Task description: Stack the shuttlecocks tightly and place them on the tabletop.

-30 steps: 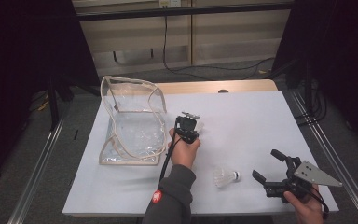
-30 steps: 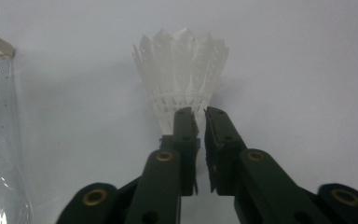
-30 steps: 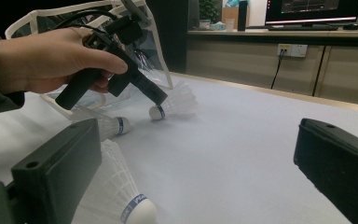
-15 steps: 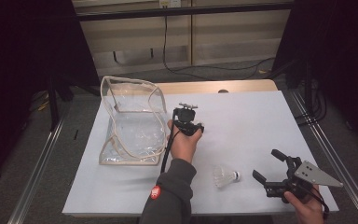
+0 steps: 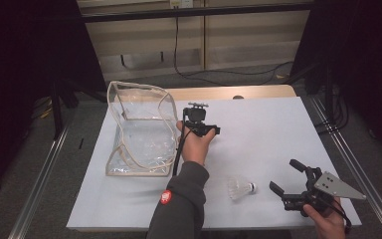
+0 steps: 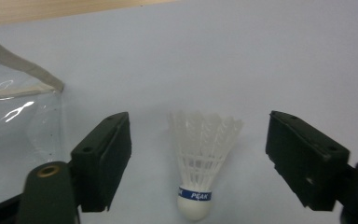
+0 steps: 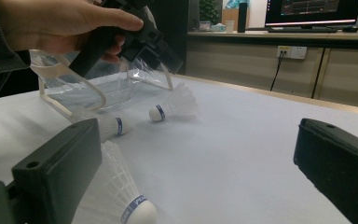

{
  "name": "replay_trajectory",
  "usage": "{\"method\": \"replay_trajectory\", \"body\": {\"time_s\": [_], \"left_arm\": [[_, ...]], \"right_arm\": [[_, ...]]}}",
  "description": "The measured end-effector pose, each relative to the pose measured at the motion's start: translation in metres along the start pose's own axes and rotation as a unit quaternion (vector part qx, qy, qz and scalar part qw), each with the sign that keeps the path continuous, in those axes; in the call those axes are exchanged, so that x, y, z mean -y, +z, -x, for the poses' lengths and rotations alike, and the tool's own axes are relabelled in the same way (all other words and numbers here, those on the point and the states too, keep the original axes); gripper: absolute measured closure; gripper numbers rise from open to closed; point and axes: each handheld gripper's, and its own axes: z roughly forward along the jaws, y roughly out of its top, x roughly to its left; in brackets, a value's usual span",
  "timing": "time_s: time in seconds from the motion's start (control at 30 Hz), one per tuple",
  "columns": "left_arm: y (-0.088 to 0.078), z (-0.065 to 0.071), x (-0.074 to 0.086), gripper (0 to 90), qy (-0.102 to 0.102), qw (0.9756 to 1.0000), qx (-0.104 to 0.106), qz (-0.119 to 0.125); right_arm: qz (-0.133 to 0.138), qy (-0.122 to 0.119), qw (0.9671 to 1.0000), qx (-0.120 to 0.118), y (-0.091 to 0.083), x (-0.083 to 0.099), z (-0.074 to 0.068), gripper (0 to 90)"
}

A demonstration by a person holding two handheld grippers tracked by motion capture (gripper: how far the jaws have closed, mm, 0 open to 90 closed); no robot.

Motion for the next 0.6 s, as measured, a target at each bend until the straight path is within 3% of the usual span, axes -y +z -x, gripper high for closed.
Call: {"method": "replay_trajectory", "body": {"time_s": [0.6], "left_arm": [[0.016,-0.006,-0.02,14.2,-0.027,0.9995,0.011,-0.013]], "right_arm": [[-0.002,-0.004,1.0,-0.002,0.002,0.0,-0.001,0.4]]}}
